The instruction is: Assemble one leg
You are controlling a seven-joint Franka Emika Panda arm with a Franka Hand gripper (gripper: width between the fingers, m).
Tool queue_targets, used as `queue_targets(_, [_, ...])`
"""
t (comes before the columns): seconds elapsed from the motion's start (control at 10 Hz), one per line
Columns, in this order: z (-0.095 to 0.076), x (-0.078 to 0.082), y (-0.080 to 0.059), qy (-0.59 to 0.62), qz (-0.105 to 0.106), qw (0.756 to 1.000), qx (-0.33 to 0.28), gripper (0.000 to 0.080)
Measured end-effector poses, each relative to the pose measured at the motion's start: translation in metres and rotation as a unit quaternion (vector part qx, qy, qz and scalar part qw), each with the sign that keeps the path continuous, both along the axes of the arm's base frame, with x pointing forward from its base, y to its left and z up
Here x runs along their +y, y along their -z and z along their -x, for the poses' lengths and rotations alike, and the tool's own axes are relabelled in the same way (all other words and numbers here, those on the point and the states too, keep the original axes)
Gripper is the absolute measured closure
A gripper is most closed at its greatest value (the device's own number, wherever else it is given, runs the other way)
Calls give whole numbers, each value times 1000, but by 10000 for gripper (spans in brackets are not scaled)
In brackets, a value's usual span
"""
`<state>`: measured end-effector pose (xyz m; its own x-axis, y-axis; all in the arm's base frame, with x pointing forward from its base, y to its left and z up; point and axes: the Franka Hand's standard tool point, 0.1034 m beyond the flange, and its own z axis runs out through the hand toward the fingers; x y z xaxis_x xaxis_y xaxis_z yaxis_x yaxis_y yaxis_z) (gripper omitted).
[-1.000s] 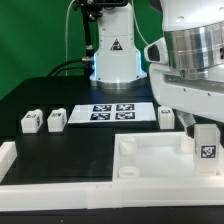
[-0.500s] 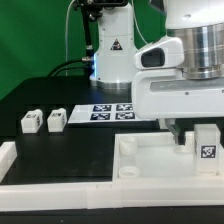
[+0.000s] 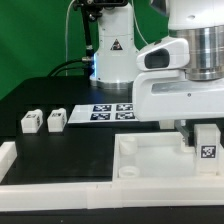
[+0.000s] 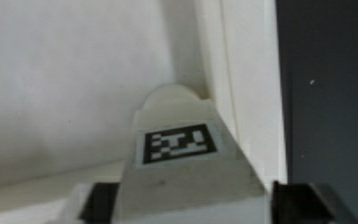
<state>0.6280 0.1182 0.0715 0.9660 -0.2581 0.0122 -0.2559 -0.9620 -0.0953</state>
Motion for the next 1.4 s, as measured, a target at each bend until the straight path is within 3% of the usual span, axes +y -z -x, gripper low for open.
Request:
queue_targets(0.1, [0, -1, 0, 42, -1, 999, 4, 504])
queue_targets(0.4, [-1, -2, -1, 256, -7, 966, 26, 504])
queue_targets(0.5, [-1, -2, -1, 344, -9, 938, 33, 504])
queue_targets(0.7, [-1, -5, 2, 511, -28, 857, 51, 504])
queue_targets(0.9, [0, -5, 2, 610, -42, 789, 64, 504])
queue_targets(1.0, [0, -3, 3, 630, -43, 773, 66, 504])
queue_targets(1.1, [0, -3, 3, 637, -43, 767, 67, 504])
queue_targets(1.2, [0, -3, 3, 621, -43, 780, 65, 410])
queue_targets(1.3, [0, -2, 3, 602, -42, 795, 63, 235])
queue_targets(1.4, [-1, 0, 2, 558, -41, 827, 58, 176])
